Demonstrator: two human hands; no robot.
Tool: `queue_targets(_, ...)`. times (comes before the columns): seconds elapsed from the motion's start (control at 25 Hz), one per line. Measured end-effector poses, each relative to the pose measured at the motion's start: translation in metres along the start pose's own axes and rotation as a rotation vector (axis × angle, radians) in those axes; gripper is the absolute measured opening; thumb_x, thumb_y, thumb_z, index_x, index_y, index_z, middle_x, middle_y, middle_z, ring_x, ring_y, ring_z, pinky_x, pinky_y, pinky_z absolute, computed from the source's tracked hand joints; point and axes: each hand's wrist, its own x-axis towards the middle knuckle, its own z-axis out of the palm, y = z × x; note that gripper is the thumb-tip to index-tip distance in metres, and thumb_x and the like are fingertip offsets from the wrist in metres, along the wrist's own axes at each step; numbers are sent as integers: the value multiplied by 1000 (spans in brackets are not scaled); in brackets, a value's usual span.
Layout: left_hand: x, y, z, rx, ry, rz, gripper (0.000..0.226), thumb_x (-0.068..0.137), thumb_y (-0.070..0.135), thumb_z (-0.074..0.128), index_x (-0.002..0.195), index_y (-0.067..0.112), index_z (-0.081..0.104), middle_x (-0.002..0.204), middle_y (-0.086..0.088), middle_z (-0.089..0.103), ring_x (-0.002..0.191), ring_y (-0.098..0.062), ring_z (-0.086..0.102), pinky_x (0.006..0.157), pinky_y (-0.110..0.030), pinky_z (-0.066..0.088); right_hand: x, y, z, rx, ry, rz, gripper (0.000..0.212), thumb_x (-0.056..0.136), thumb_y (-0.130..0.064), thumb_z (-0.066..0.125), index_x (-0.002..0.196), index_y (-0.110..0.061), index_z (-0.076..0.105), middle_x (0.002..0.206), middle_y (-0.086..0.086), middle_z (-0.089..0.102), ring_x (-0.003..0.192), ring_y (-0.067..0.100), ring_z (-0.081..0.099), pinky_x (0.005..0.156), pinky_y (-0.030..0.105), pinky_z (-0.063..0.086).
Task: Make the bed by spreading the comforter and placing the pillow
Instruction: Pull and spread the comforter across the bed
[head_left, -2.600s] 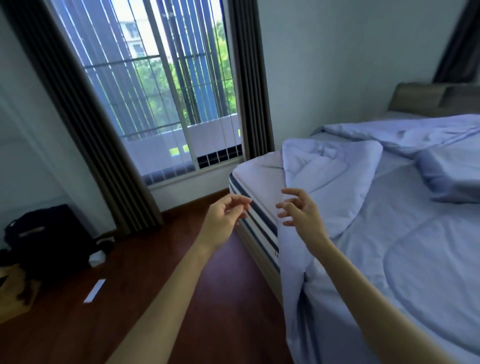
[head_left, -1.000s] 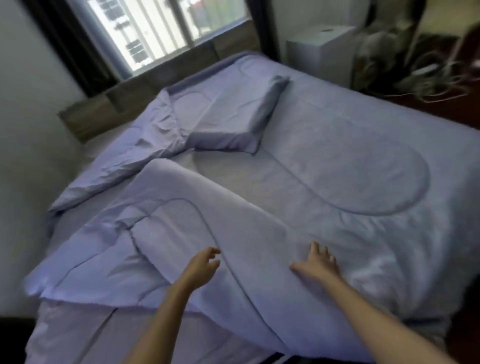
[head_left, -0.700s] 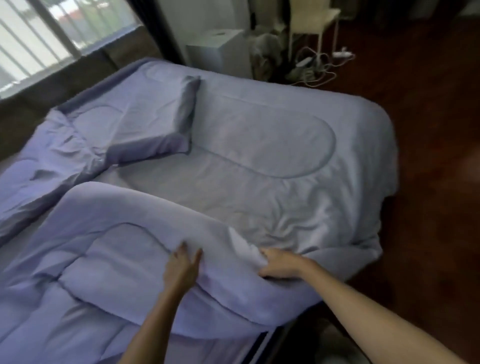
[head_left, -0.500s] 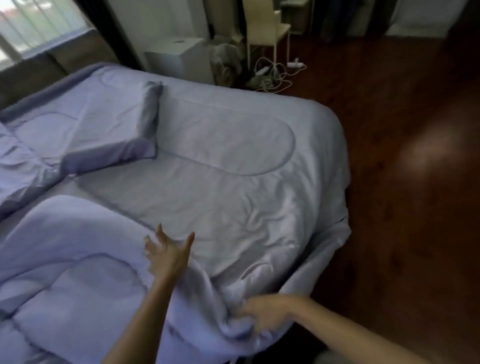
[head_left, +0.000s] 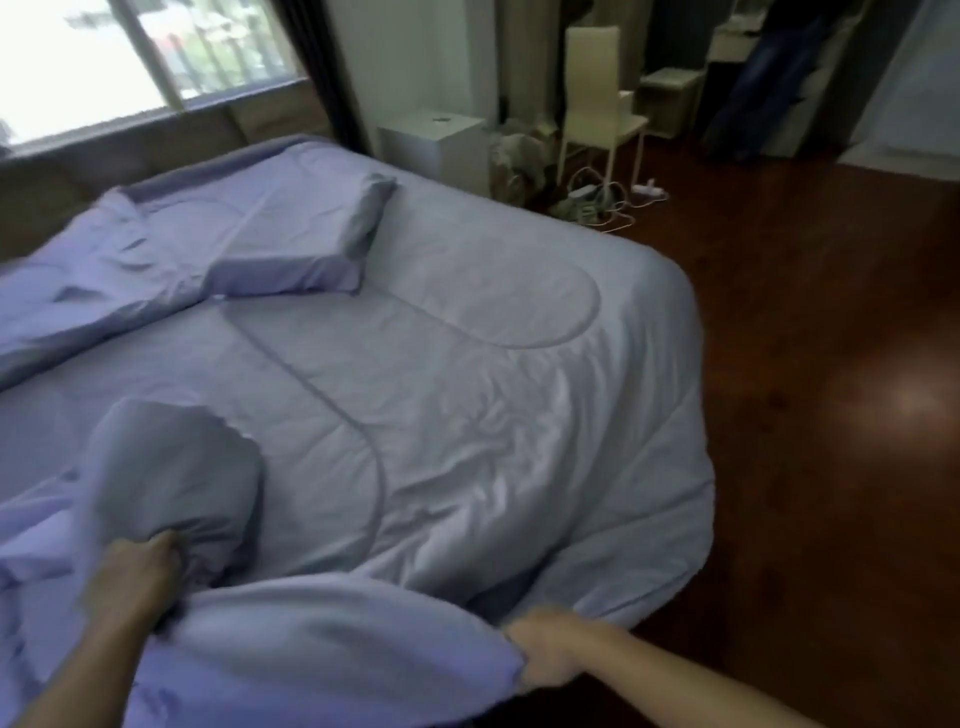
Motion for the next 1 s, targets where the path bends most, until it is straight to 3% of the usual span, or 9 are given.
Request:
queue_targets(0.04,-30,-12,1,64,-17,-39,21,87,32,52,102,28,65,80,-20,57,65,-38,62,61,-33,52,-11,-8,1,-87,66,-36,50,85,-45,50,130,-23,51,136,15,53,122,38,51,100,46,40)
queue_targets(0.16,-130,-43,-7,32,232,-98,18,86,23,57,101,19,65,88,-22,50,71,-44,59,59,-40,46,-17,-22,17,-211,63,-76,42,86,-38,52,122,-16,57,126,15,60,112,39,56,90,42,44)
queue_targets(0.28,-232,-101,12,-27,230,-381,19,87,27,52,102,18,61,104,-21,51,83,-46,57,64,-44,47,-20,-42,39,-190,31,-167,42,88,-38,51,124,-19,56,126,13,60,113,35,57,85,37,44)
queue_targets(0.36,-298,-136,35,-229,195,-606,30,89,38,48,113,24,59,120,-18,51,100,-46,54,77,-49,48,-21,-61,52,-152,33,-237,46,84,-36,55,130,-29,51,129,8,59,118,30,56,88,32,43)
queue_targets(0.44,-363,-153,61,-395,161,-699,38,90,24,53,127,17,54,131,-21,47,113,-45,49,90,-51,45,-18,-83,74,-180,0,-253,50,83,-35,54,132,-31,48,134,4,57,122,25,54,92,29,42)
queue_targets(0.56,-438,-152,99,-402,202,-866,40,86,24,56,125,22,51,119,-21,51,102,-46,54,80,-50,49,-3,-117,123,-321,-111,-266,48,92,-30,45,138,-17,46,142,10,49,128,25,49,102,31,37)
queue_targets(0.72,-478,-148,124,-603,249,-1061,68,76,9,58,137,31,38,128,-20,44,101,-46,55,80,-47,45,2,-138,171,-560,-142,-241,46,98,-23,38,141,-7,39,146,19,42,134,30,41,110,38,32)
queue_targets(0.88,-484,-165,144,-822,211,-1233,65,79,13,60,138,23,36,128,-28,44,111,-48,50,95,-50,42,8,-135,198,-702,-190,-237,45,91,-24,49,134,-12,49,136,16,53,124,32,52,99,41,44)
queue_targets(1.0,-484,-169,157,-956,183,-1332,54,84,22,57,134,11,40,128,-28,48,116,-46,49,98,-50,41,4,-144,213,-542,-160,-197,44,93,-33,43,131,-12,52,136,12,55,125,27,52,95,32,42)
